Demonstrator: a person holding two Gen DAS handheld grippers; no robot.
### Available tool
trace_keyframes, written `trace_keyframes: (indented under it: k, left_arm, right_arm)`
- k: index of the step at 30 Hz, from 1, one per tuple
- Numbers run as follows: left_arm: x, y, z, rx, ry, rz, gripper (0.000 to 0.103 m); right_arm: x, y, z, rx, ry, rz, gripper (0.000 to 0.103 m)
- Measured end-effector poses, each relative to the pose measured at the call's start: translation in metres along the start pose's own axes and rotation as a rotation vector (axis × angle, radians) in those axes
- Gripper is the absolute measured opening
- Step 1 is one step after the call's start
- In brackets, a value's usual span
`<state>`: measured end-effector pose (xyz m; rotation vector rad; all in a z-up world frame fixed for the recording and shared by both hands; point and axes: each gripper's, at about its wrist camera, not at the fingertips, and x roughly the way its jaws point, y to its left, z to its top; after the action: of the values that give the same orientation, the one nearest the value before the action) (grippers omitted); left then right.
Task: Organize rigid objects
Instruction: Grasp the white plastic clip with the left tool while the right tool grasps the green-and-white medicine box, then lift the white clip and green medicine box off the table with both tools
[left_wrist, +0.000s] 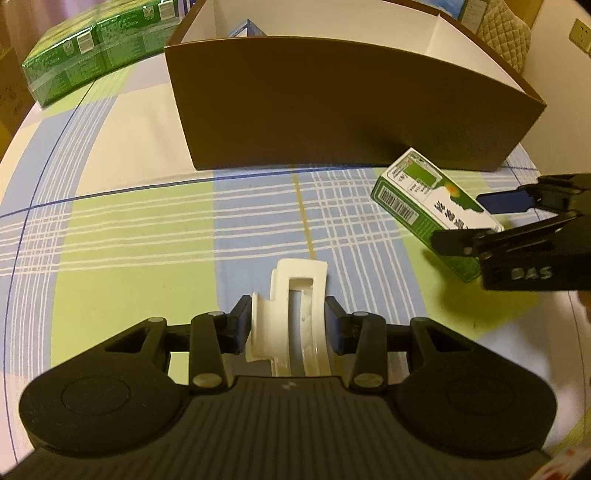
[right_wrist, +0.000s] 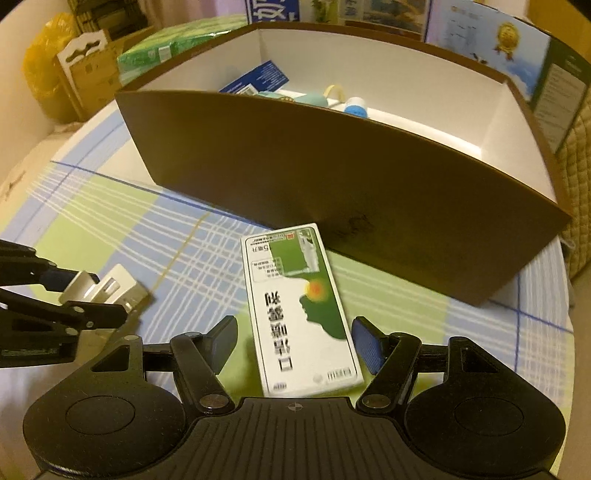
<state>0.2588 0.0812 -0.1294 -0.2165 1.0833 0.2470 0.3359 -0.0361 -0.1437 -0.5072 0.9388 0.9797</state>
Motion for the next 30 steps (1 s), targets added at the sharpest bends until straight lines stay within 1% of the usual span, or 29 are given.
trace_keyframes:
  k: [4, 5, 6, 9, 14, 20, 22, 26, 30]
  left_arm:
    - [0.002, 0.003, 0.004, -0.014, 0.005, -0.005, 0.037]
    - [0.002, 0.003, 0.004, -0.016, 0.007, -0.005, 0.037]
    - [0.002, 0.002, 0.004, -0.018, 0.008, -0.004, 0.037]
    - [0.001, 0.002, 0.003, -0.029, 0.011, -0.004, 0.037]
    - [-0.006, 0.004, -0.006, -0.054, 0.018, -0.006, 0.037]
    - [-0.013, 0.006, -0.019, -0.065, 0.025, -0.003, 0.038]
    - [-0.013, 0.008, -0.019, -0.068, 0.024, -0.007, 0.038]
    - [-0.011, 0.004, -0.016, -0.039, 0.032, 0.001, 0.038]
    - [-0.009, 0.001, -0.015, -0.027, 0.039, 0.018, 0.038]
  right_arm:
    - [0.007, 0.002, 0.002, -0.018, -0.017, -0.005, 0.064]
    - [0.007, 0.002, 0.001, -0.021, -0.021, -0.008, 0.062]
    - [0.007, 0.003, 0.001, -0.024, -0.024, -0.01, 0.054]
    - [0.003, 0.004, -0.005, -0.022, -0.027, 0.002, 0.052]
    - [-0.008, 0.008, -0.019, -0.011, -0.012, 0.027, 0.052]
    - [-0.023, 0.017, -0.04, 0.001, 0.027, 0.071, 0.052]
    - [-0.024, 0.017, -0.042, 0.014, 0.037, 0.071, 0.053]
    - [-0.022, 0.016, -0.038, 0.036, 0.055, 0.076, 0.055]
    - [-0.021, 0.018, -0.036, 0.021, 0.053, 0.059, 0.056]
